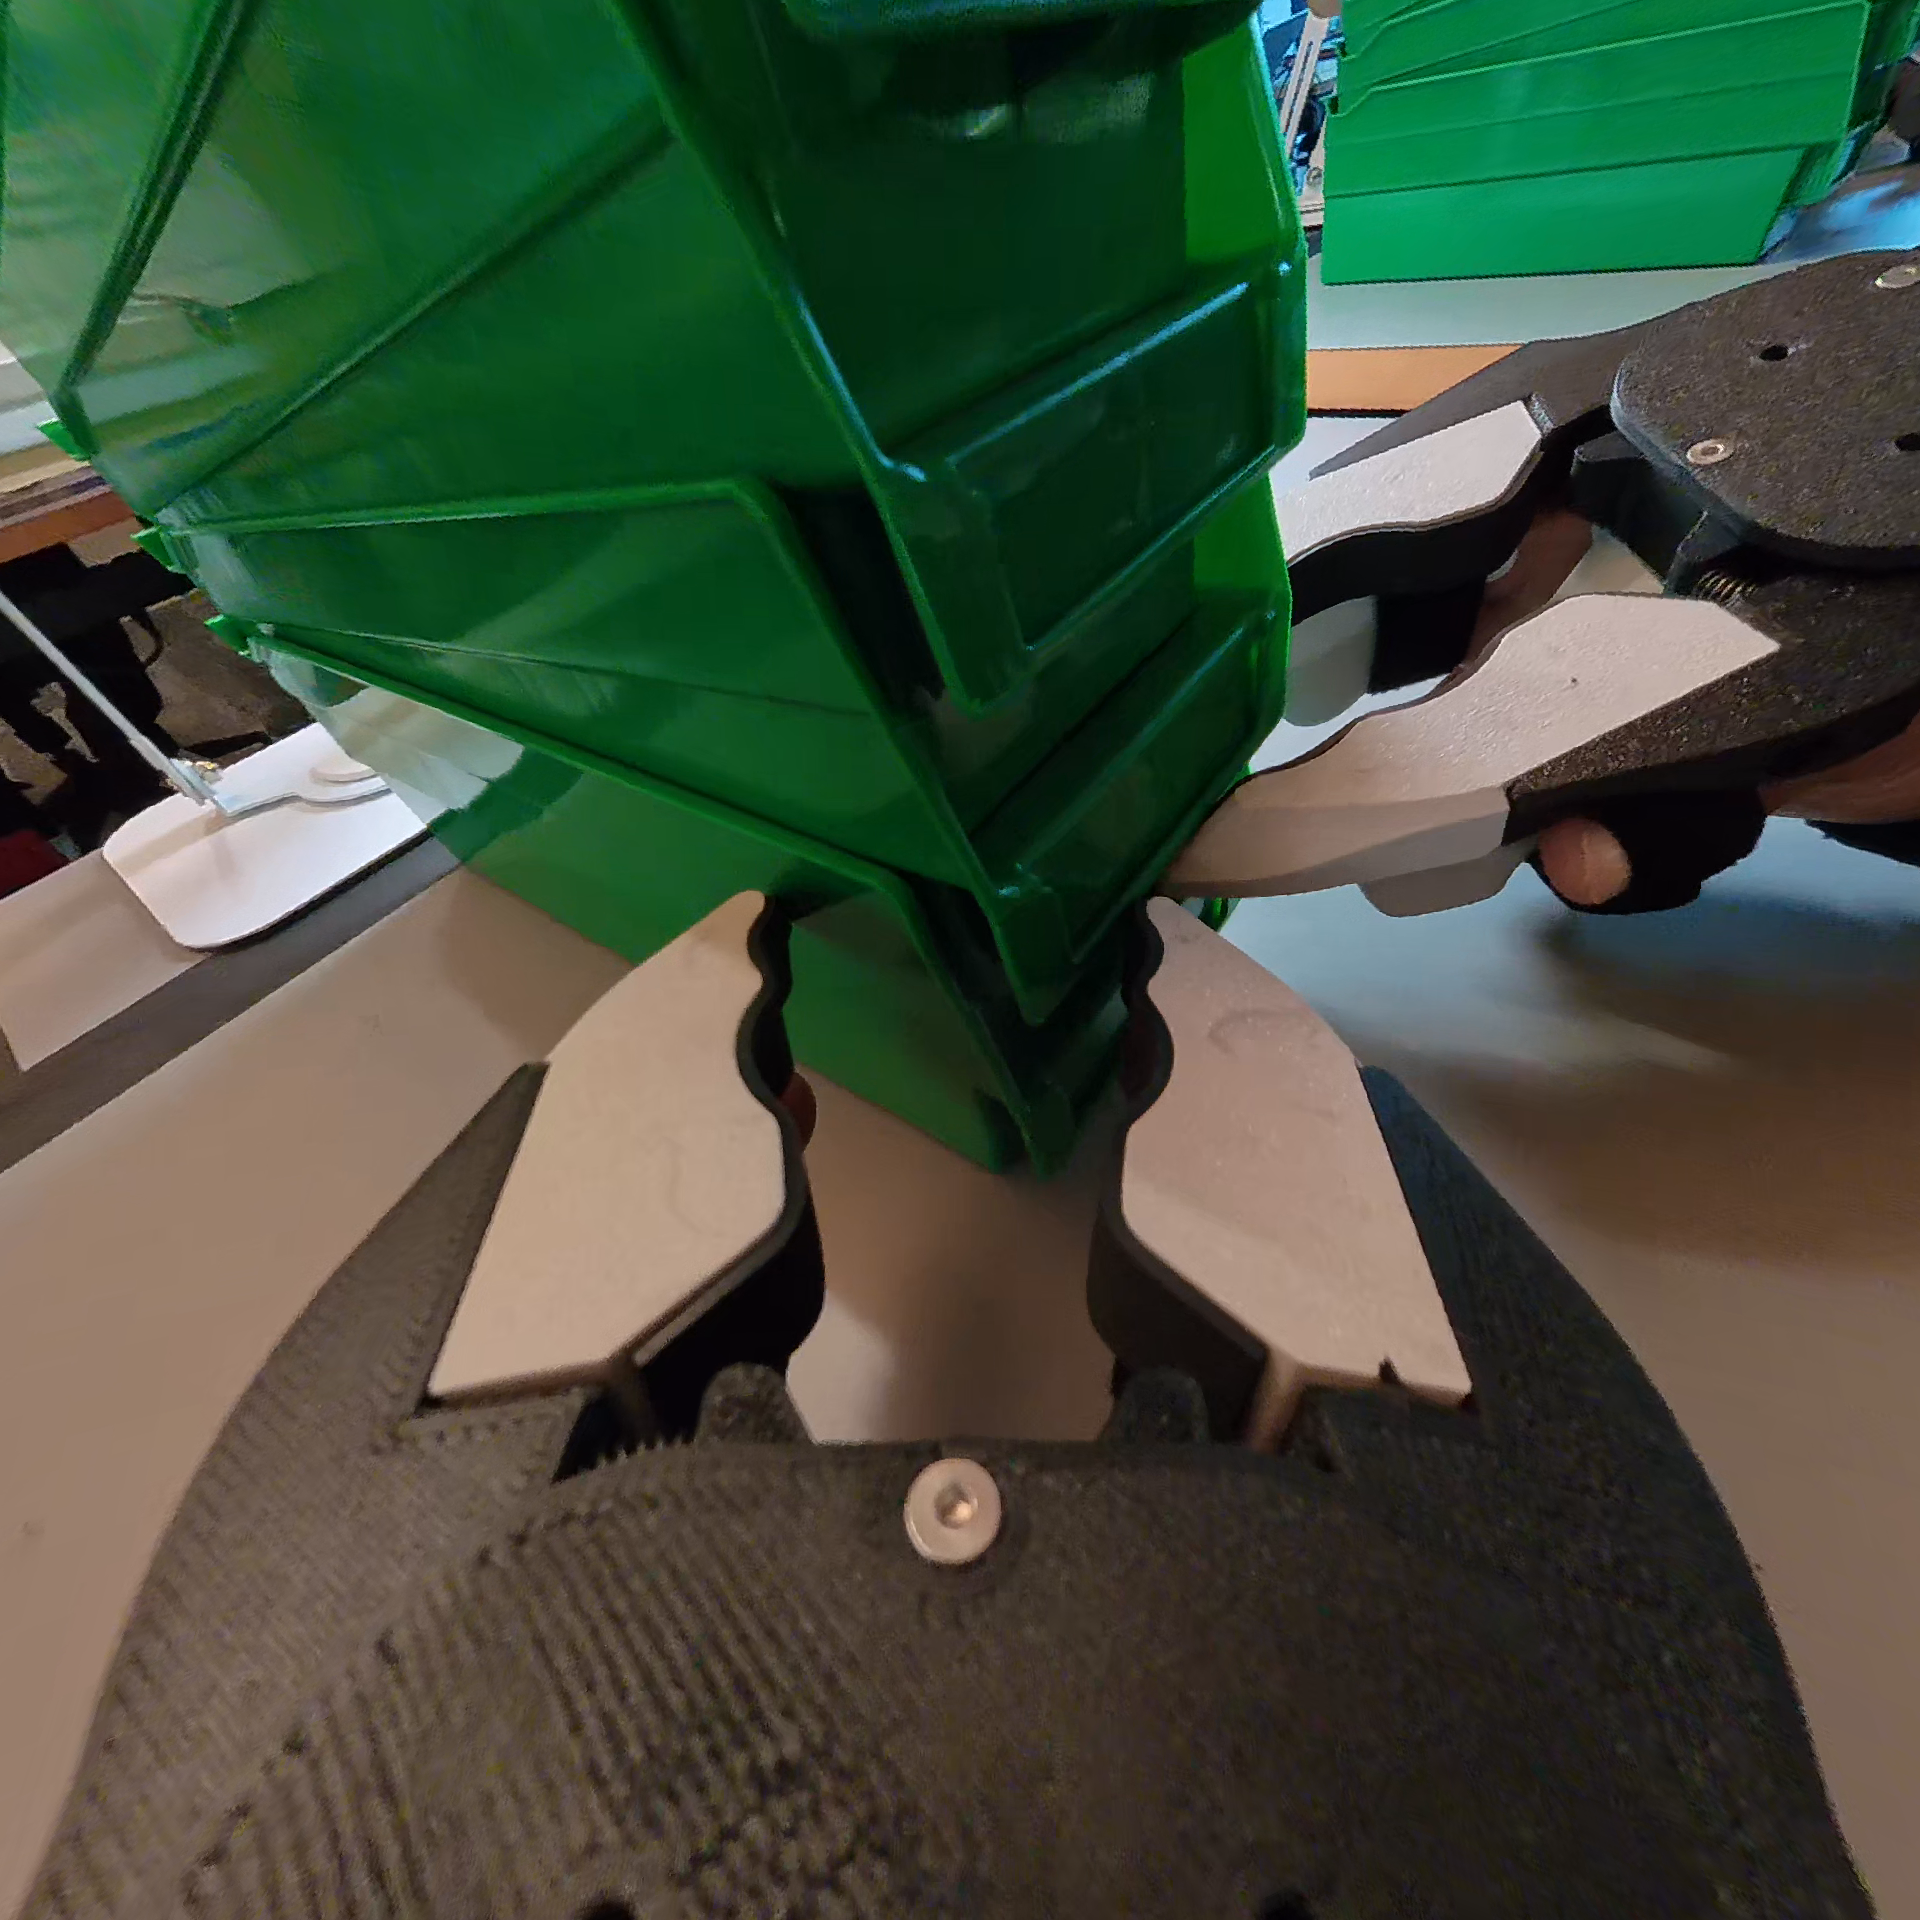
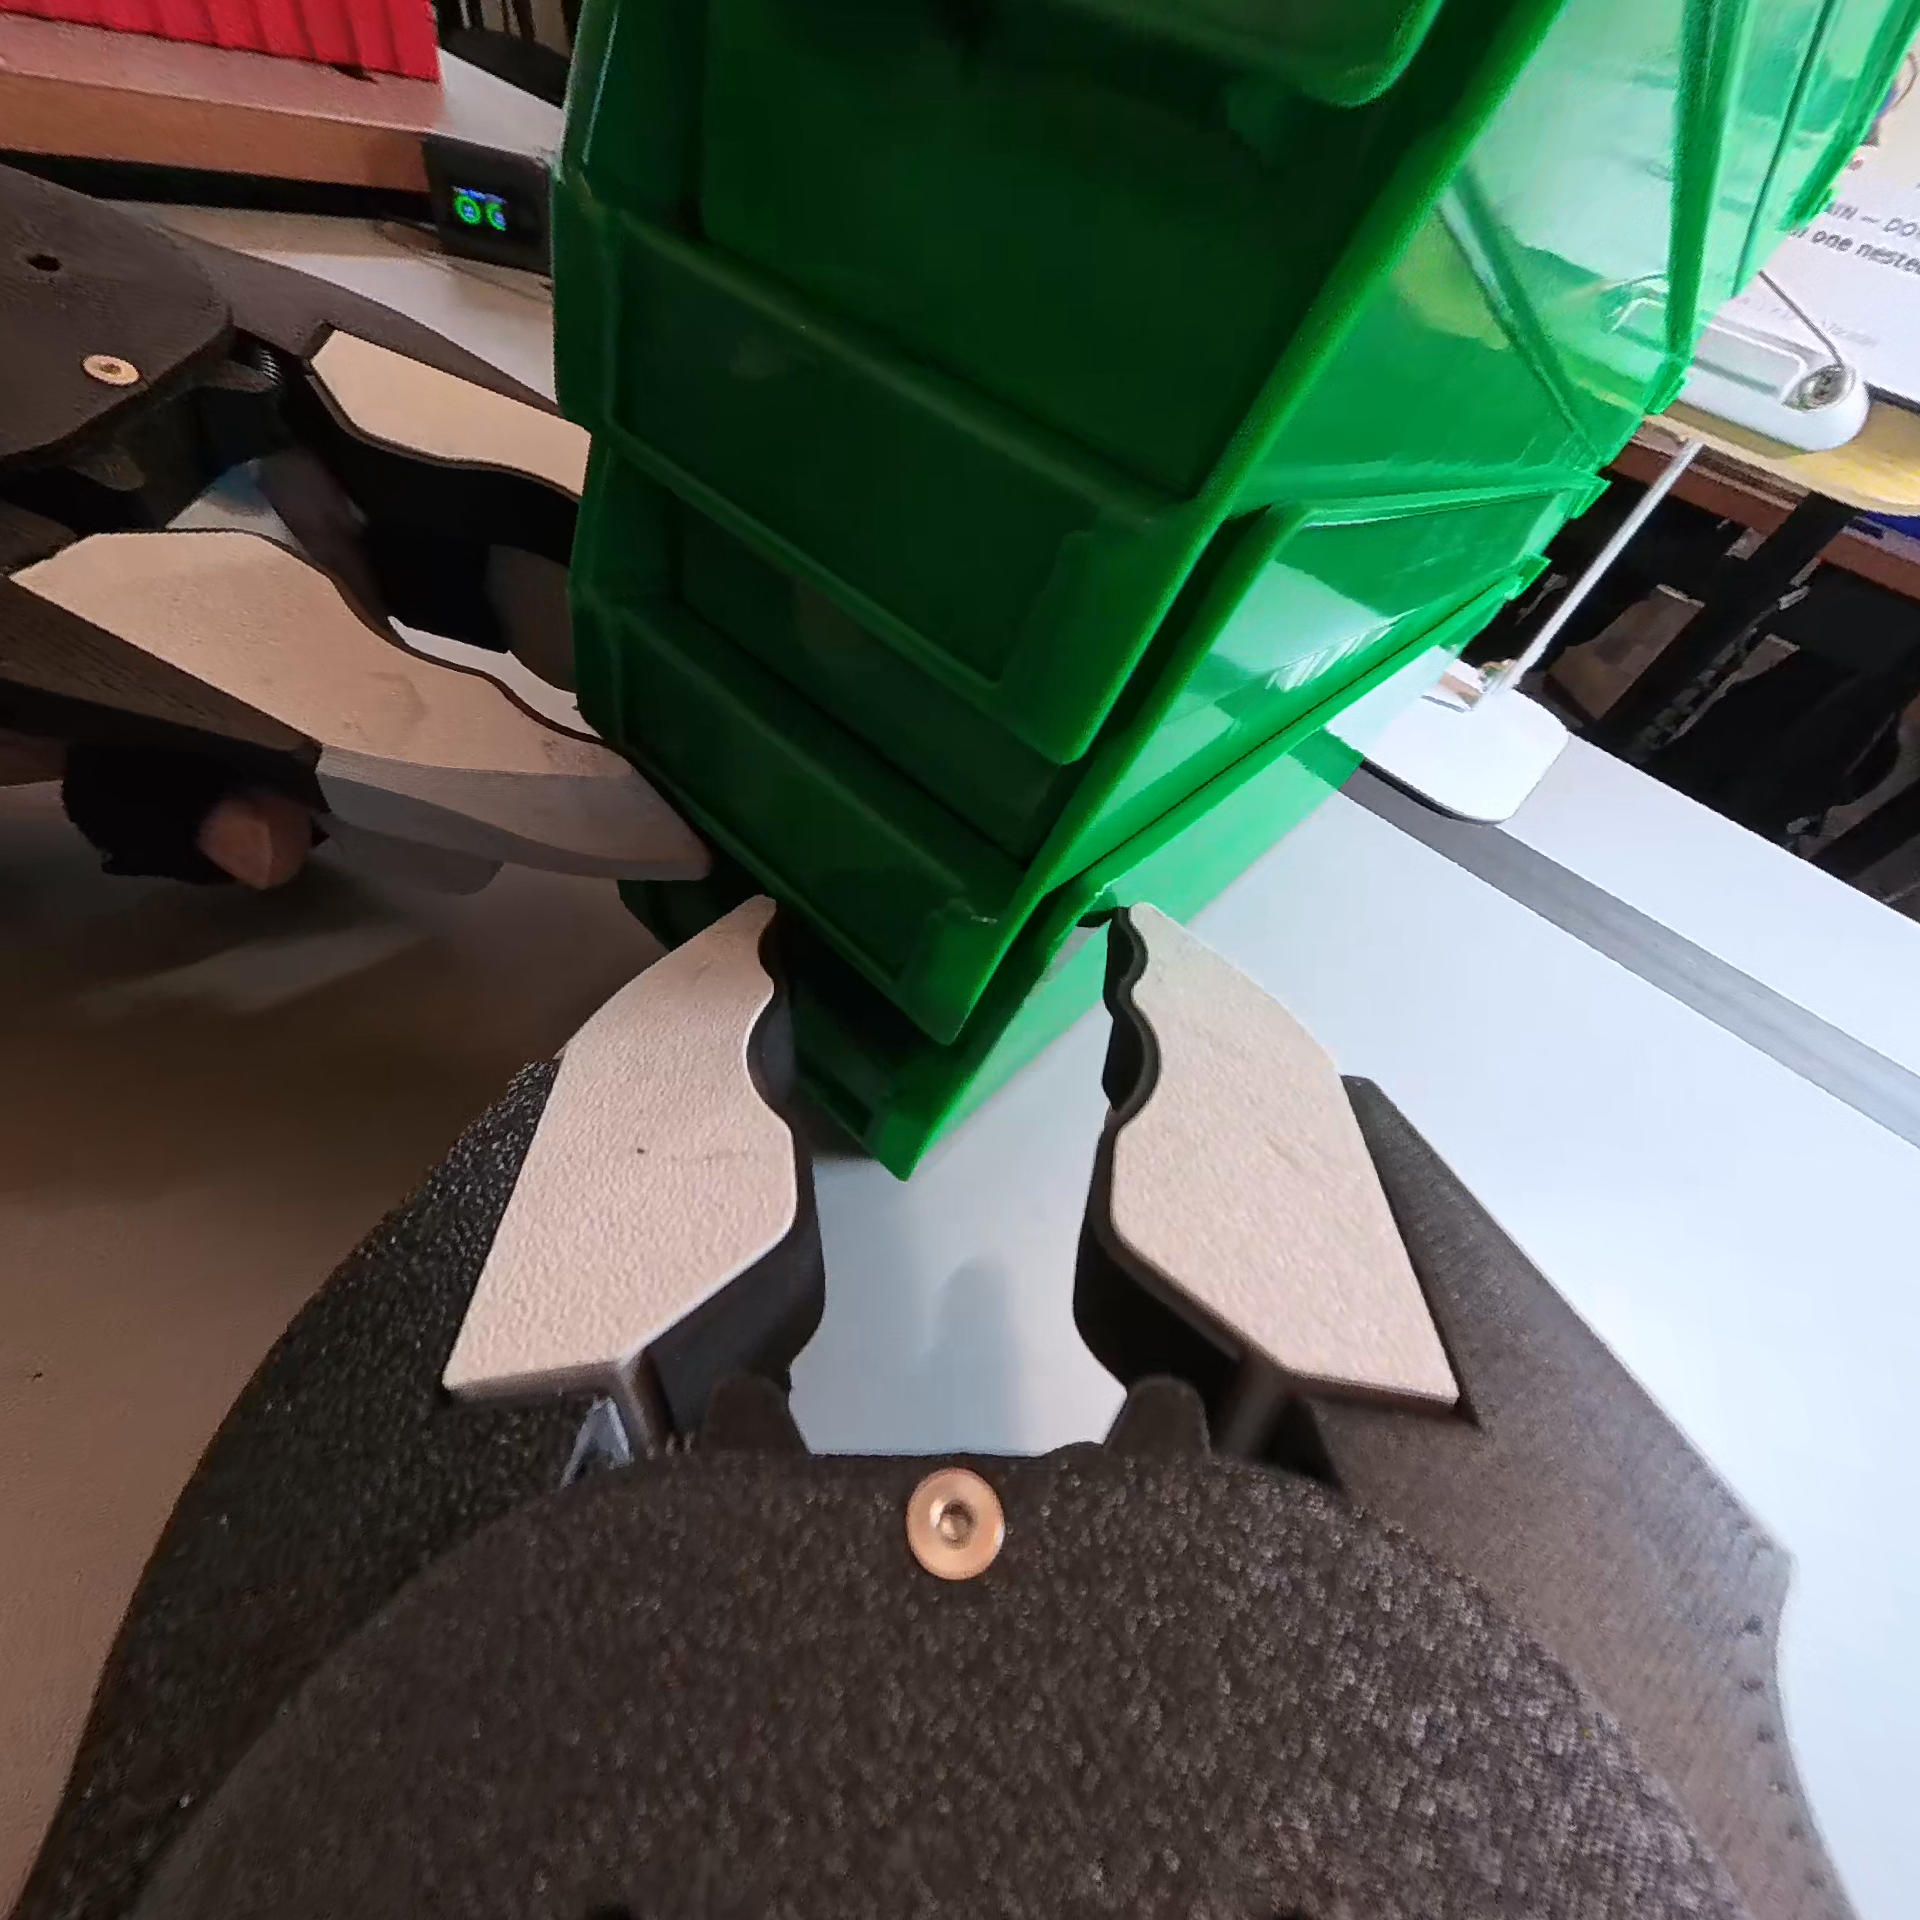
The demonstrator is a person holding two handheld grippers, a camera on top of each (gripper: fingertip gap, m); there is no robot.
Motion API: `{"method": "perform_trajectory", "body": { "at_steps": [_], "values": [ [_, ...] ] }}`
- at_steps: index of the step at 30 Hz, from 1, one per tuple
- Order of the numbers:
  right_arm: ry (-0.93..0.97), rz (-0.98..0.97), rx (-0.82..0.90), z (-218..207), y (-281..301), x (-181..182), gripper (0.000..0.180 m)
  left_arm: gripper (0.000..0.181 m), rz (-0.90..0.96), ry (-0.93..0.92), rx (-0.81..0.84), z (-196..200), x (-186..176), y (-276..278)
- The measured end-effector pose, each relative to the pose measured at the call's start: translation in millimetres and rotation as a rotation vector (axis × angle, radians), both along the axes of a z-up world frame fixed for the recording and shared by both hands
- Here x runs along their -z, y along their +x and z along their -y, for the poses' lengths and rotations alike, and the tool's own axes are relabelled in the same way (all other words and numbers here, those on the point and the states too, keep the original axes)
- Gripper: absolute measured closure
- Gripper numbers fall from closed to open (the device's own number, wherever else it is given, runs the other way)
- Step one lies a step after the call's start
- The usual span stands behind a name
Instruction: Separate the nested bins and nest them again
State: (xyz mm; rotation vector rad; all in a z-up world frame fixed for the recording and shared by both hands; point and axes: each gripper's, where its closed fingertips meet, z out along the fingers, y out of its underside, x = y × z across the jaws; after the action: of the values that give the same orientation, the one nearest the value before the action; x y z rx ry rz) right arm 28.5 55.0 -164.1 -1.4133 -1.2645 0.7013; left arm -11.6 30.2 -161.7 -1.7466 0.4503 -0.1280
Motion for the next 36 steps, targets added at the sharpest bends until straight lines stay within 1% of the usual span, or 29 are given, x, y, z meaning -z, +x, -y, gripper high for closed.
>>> {"method": "perform_trajectory", "body": {
  "at_steps": [8, 11, 13, 16, 18, 21, 23, 25, 29, 33, 36],
  "values": [
    [0.000, -0.007, -0.018, 8, -3, 0, 0.123, 0.118, -0.006, 0.004, -0.017, 7, 0, -4],
    [-0.006, -0.002, -0.023, 9, -3, -1, 0.121, 0.118, -0.006, 0.005, -0.014, 8, -1, -3],
    [-0.019, -0.023, -0.045, 12, -3, -8, 0.115, 0.117, 0.026, 0.042, 0.005, 13, -13, -1],
    [0.024, -0.072, -0.044, 13, 4, -32, 0.107, 0.115, 0.040, 0.114, -0.009, 25, -37, -5],
    [0.055, -0.098, -0.032, 14, 11, -53, 0.105, 0.114, 0.045, 0.154, -0.028, 36, -55, -11],
    [0.023, -0.136, -0.003, 20, 26, -76, 0.104, 0.115, 0.091, 0.154, -0.092, 54, -76, -24],
    [-0.002, -0.129, 0.009, 29, 38, -79, 0.102, 0.115, 0.151, 0.138, -0.115, 71, -87, -28],
    [-0.017, -0.125, 0.018, 40, 53, -79, 0.100, 0.120, 0.166, 0.124, -0.163, 89, -92, -35],
    [-0.015, -0.155, 0.085, 58, 89, -80, 0.100, 0.129, 0.155, 0.095, -0.219, 128, -92, -43],
    [0.004, -0.177, 0.182, 68, 131, -77, 0.100, 0.126, 0.123, 0.096, -0.259, 165, -82, -48],
    [-0.007, -0.193, 0.253, 68, 160, -70, 0.101, 0.121, 0.159, 0.089, -0.296, 183, -68, -56]
  ]
}}
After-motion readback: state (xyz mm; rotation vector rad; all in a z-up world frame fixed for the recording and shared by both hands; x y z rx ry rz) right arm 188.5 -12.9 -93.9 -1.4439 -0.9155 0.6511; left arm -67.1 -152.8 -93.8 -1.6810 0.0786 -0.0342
